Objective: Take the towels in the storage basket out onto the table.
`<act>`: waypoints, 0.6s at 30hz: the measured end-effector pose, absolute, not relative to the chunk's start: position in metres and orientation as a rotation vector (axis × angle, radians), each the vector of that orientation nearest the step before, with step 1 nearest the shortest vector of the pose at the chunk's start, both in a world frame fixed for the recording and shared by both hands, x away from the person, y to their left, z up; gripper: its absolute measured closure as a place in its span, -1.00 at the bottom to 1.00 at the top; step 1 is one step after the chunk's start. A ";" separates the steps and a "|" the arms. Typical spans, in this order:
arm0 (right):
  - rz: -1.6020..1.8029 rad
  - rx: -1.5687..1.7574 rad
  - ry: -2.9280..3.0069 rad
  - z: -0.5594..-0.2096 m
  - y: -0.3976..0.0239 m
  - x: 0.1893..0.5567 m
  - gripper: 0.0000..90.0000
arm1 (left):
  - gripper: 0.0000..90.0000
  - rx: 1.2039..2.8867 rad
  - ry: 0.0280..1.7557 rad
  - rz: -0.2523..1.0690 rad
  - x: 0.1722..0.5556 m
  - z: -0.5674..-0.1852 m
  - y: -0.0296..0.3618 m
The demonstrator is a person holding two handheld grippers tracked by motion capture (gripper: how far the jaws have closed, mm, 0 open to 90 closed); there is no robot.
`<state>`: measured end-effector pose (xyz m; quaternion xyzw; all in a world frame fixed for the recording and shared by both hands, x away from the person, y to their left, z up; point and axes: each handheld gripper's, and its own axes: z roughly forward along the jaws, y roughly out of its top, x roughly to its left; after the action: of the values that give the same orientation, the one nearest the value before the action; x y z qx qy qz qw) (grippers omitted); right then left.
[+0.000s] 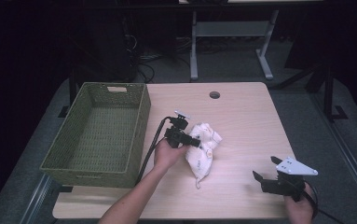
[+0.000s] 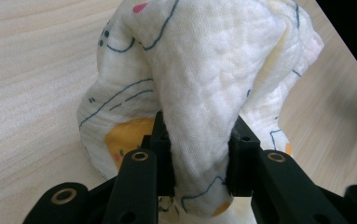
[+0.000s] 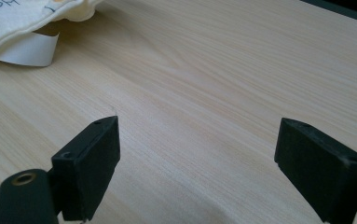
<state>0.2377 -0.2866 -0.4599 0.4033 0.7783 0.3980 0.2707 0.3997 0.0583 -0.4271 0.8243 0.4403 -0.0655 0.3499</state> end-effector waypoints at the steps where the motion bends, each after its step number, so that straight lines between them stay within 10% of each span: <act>1: 1.072 1.087 2.099 -0.460 -0.286 0.238 -0.70 | 0.46 2.134 1.143 -0.159 0.400 -0.427 0.057; 18: 1.068 1.077 2.102 -0.459 -0.286 0.239 -0.70 | 0.06 2.134 1.096 -0.112 0.388 -0.435 0.044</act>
<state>0.2386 -0.2859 -0.4592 0.4000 0.7804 0.3967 0.2712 0.3875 0.0443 -0.4348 0.8283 0.4256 -0.0435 0.3617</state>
